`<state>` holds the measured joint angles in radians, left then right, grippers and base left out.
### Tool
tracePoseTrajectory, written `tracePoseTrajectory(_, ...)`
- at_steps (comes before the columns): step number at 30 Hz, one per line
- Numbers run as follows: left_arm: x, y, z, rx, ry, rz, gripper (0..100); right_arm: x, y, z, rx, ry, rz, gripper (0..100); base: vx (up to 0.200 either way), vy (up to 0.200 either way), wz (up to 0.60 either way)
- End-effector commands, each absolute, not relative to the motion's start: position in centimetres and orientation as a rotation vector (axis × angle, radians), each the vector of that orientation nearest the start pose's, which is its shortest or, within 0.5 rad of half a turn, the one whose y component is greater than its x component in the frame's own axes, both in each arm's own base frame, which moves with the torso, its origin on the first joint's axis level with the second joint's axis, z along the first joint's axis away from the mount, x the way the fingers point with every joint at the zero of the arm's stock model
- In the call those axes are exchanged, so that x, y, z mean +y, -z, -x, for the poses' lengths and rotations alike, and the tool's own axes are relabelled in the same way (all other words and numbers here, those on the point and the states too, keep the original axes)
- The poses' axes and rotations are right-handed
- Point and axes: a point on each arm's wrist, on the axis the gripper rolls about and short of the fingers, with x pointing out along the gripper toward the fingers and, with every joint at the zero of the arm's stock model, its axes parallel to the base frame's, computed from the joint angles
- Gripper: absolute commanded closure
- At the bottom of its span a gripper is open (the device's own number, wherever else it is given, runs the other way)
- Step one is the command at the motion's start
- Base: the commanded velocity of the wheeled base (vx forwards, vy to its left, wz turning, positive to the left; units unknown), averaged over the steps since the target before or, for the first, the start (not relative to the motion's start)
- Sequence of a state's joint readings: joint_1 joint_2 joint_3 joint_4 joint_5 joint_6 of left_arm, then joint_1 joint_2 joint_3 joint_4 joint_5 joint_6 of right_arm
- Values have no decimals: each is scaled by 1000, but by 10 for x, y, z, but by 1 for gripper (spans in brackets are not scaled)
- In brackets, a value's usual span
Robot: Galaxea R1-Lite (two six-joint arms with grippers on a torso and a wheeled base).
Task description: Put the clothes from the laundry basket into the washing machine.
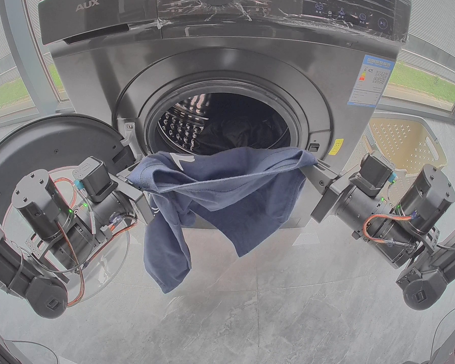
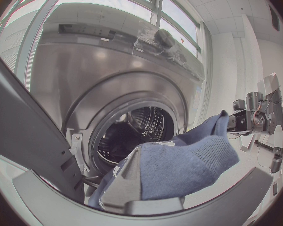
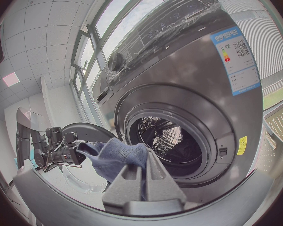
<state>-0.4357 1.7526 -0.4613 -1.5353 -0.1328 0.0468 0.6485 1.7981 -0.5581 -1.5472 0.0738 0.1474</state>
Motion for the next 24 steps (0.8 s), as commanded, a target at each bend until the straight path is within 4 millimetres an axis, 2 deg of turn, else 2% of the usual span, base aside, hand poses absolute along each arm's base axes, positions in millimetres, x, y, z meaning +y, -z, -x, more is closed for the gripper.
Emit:
tracePoseTrajectory(1, -123, -184, -230, -295, 600, 5, 100, 176, -194, -231, -291, -736, -243, 100, 0, 0, 0)
tracePoseTrajectory(14, -123, -167, -223, -223, 627, -11, 100, 172, -207, -233, -341, -687, -260, 100, 0, 0, 0)
tracePoseTrajectory(15, -127, -157, -218, -181, 654, -15, 100, 172, -209, -234, -351, -686, -264, 100, 0, 0, 0)
tracePoseTrajectory(18, -129, -148, -218, -145, 660, -23, 100, 172, -212, -233, -361, -688, -269, 100, 0, 0, 0)
tracePoseTrajectory(24, -129, -144, -220, -127, 658, -26, 100, 173, -212, -232, -360, -695, -270, 100, 0, 0, 0)
